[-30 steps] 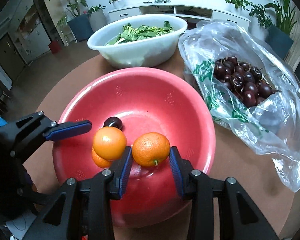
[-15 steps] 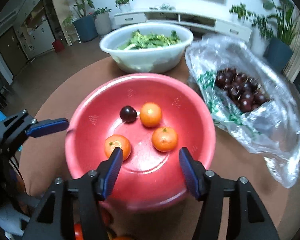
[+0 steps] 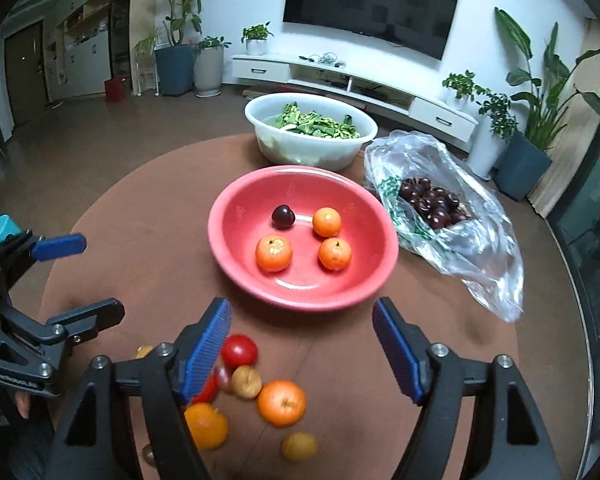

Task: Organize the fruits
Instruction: 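Grasp a dark purple fruit with the right tool while the left tool grasps a brown round fruit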

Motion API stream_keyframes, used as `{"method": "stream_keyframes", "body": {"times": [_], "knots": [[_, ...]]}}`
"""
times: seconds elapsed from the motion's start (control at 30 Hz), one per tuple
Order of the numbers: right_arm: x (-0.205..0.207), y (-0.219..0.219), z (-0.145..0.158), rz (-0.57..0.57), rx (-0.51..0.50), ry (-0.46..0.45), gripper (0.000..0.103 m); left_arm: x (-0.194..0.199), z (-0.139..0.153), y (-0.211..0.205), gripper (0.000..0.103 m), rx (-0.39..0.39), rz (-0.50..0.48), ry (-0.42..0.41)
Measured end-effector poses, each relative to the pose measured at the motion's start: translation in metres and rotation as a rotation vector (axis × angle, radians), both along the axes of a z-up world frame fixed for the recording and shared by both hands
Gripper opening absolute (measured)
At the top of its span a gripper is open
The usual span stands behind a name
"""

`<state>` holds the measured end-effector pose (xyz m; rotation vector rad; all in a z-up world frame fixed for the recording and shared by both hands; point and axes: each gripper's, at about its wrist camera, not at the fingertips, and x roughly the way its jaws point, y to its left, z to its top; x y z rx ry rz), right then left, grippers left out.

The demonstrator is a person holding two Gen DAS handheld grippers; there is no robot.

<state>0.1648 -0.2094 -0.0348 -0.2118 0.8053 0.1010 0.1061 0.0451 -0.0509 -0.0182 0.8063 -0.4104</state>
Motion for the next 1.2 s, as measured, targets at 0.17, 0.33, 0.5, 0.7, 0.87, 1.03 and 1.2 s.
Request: {"method": "stream_keyframes", "body": {"times": [0.17,0.33,0.5,0.7,0.87,1.03,1.2], "knots": [[-0.025,0.004,0.005,-0.027,-0.033,-0.021,0.079,-0.026,-0.011,0.009,0.1,0.032,0.017,0.0],[-0.043,0.001,0.003,-0.032,-0.041,-0.028,0.079,-0.036,-0.02,0.011,0.1,0.065,0.004,0.016],[-0.06,-0.02,-0.008,-0.031,0.064,-0.009,0.079,-0.031,-0.022,-0.007,0.1,0.128,-0.1,0.037],[-0.082,-0.042,-0.032,-0.041,0.163,0.038,0.073,-0.02,-0.037,-0.026,0.1,0.255,-0.229,0.062],[-0.104,-0.041,-0.051,-0.016,0.248,0.081,0.067,-0.01,-0.051,-0.039,0.098,0.312,-0.315,0.085],[-0.117,-0.027,-0.068,0.021,0.329,0.136,0.065,0.001,-0.065,-0.05,0.073,0.313,-0.39,0.138],[-0.12,-0.006,-0.075,0.065,0.345,0.158,0.062,0.012,-0.069,-0.053,0.053,0.265,-0.422,0.165]]}}
